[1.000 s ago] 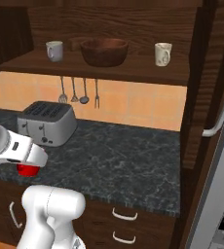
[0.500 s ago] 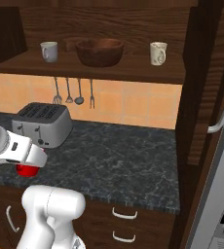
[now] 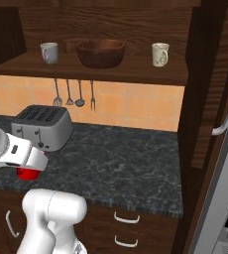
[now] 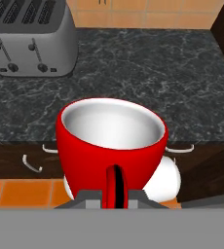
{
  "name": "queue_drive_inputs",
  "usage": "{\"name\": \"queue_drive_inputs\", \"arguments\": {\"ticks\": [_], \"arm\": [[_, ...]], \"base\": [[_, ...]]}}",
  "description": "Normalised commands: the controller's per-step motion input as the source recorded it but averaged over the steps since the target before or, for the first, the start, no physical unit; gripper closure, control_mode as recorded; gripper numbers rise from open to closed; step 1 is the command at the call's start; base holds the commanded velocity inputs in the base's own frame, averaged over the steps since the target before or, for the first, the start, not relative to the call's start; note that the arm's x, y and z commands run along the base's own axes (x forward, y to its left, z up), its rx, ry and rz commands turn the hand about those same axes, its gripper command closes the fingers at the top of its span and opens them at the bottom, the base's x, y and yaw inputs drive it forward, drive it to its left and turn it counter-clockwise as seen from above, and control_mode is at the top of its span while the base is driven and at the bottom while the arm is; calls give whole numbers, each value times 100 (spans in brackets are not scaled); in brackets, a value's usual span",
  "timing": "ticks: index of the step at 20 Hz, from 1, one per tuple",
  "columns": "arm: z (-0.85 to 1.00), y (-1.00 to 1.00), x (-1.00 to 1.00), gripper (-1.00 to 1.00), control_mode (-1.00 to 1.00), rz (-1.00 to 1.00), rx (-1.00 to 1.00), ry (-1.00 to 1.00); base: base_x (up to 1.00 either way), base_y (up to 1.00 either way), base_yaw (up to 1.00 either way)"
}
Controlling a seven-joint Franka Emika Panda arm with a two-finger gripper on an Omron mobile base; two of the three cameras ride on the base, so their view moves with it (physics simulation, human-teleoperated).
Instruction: Gather all objects into one cabinet and sort the glasses and bowls to opposite sides.
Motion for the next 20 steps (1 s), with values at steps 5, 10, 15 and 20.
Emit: {"name": "queue_drive_inputs", "arguments": {"ticks": [5, 10, 15, 20], "arm": [[0, 0, 0, 100, 100, 0, 0, 0], [0, 0, 0, 100, 100, 0, 0, 0], [34, 0, 7, 100, -100, 4, -2, -4], [63, 0, 3, 100, -100, 10, -8, -10]], "base": [[73, -41, 1], [45, -9, 2], [4, 0, 2], [0, 0, 0]]}}
